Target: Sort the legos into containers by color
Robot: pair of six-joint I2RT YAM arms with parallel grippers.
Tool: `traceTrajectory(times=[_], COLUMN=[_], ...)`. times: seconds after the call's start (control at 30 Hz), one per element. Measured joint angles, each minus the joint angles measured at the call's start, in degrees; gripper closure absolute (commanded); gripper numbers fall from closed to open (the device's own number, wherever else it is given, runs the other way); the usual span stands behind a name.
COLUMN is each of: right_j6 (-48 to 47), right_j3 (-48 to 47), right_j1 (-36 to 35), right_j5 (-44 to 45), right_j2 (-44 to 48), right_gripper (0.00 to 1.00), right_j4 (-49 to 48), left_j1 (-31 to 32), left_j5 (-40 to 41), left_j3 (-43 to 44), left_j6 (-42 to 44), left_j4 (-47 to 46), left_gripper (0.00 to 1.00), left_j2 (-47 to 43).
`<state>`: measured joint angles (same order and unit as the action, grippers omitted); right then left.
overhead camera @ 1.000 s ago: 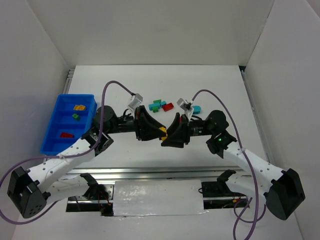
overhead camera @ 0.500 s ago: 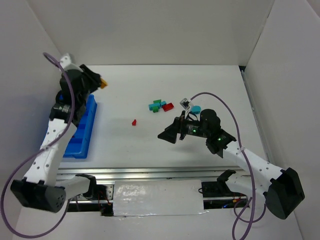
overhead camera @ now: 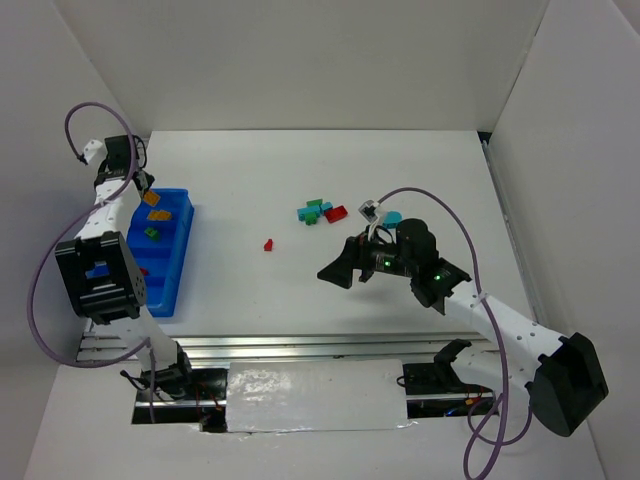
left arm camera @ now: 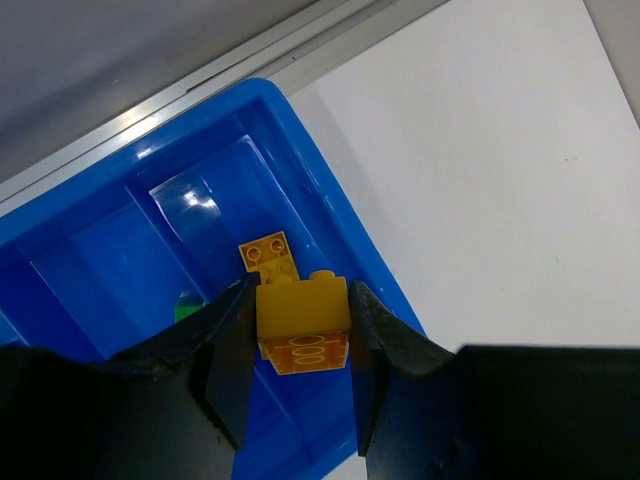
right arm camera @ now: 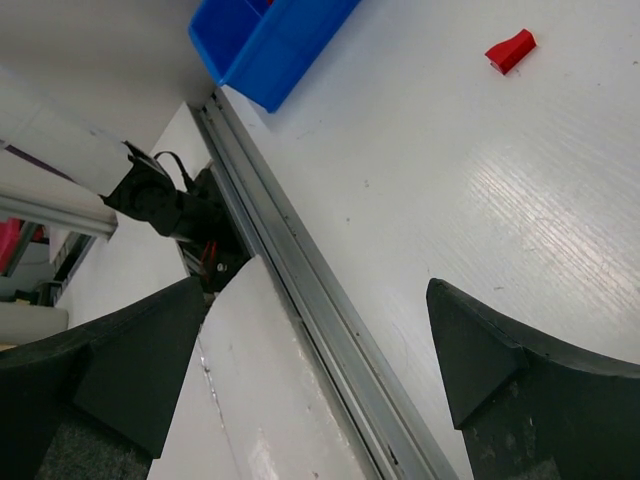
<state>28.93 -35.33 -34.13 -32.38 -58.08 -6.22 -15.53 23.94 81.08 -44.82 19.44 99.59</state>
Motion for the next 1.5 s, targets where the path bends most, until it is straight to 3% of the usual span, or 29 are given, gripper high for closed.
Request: traceTrajectory(times=[0.1,0.13,0.2,0.23,0.4,0.7,0.8,0.97,1.1,1.27,1.5], right_j6=[-0.5,-0.7,-1.0,-1.2,-2.1,-2.0,-0.1,2.1,2.3,1.6,1.2], right_j3=[0.0,0.0,-0.1,-0.3,-1.7,-3.1,-3.7,-3.7,-3.7,-3.6,-2.3], right_j1=[0.0,0.0,0.0,0.0,0.1,0.9,1.2,1.8,1.9,1.9,1.9], right_j5=[0.0,0.0,0.0,0.0,0.4,5.8,12.4,18.4,19.7,20.0,19.6], right_j2=[-0.1,-0.3,-0.8,-1.1,-2.7,-3.2,-2.0,4.6,9.3,10.8,12.3], right_gripper=[0.00,0.00,0.00,0.00,0.00,0.00,0.00,0.00,0.00,0.00,0.00], right_j4=[0.4,0.5,0.9,1.3,2.2,5.4,8.4,11.9,13.8,17.9,19.5], left_j1=[-0.2,-0.3,-0.5,-0.6,-0.9,2.1,10.6,29.4,36.3,38.6,39.0], left_j5=[0.5,0.7,0.4,0.3,0.4,2.4,3.0,-4.7,-9.5,-14.2,-15.5], left_j3=[0.3,0.4,0.5,0.5,0.5,4.3,9.6,19.4,11.2,-1.9,-5.5], left_j6=[-0.2,-0.3,-0.4,-0.4,-1.9,-1.4,5.4,13.6,14.2,14.6,14.6], left_j4=[-1.1,-1.4,-1.9,-2.1,-2.3,1.9,1.7,1.8,1.6,4.2,4.8], left_gripper=[0.72,0.61,0.53,0.40,0.01,0.01,0.01,0.04,0.06,0.06,0.13], left_j2=[1.6,2.0,2.8,3.1,3.5,3.5,3.5,5.7,5.7,8.1,10.2])
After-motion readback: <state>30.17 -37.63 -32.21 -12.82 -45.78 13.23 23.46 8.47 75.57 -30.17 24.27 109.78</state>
